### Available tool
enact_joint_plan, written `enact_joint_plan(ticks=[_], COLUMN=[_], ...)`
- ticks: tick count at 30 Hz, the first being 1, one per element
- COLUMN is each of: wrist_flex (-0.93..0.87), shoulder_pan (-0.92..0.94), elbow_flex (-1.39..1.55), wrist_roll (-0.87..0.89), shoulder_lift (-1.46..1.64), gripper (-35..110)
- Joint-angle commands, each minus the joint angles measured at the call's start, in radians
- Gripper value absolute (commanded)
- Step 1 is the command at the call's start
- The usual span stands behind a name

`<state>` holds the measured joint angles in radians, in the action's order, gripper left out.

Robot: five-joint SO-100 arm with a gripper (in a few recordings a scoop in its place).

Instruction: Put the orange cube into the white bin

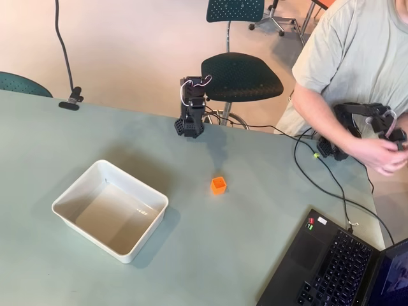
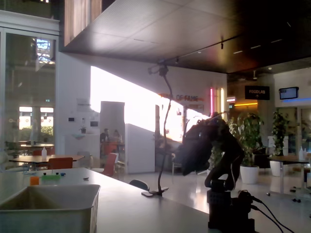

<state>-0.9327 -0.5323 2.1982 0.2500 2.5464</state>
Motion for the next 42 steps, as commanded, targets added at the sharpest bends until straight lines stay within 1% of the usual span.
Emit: enact_joint_plan(ticks=[1,4,9,11,14,22,28,33,42], wrist_flex=[-0.038,-0.058,-0.046,-0.044,-0.044,-0.048,-0.046,-0.061,-0.064], shoulder_pan=[-0.064,-0.084,-0.078,-0.078,-0.078,-0.086,-0.084,-0.078,-0.086], elbow_flex=[-0.044,-0.043,-0.044,-0.044,-0.044,-0.041,-0.044,-0.101,-0.37], wrist_roll=[0.005,0.009,0.003,0.005,0.006,0.009,0.009,0.009,0.002], shoulder_lift=[-0.275,-0.414,-0.426,-0.437,-0.439,-0.445,-0.575,-0.713,-0.992], gripper=[-3,-3,-2,1,10,44,60,63,63])
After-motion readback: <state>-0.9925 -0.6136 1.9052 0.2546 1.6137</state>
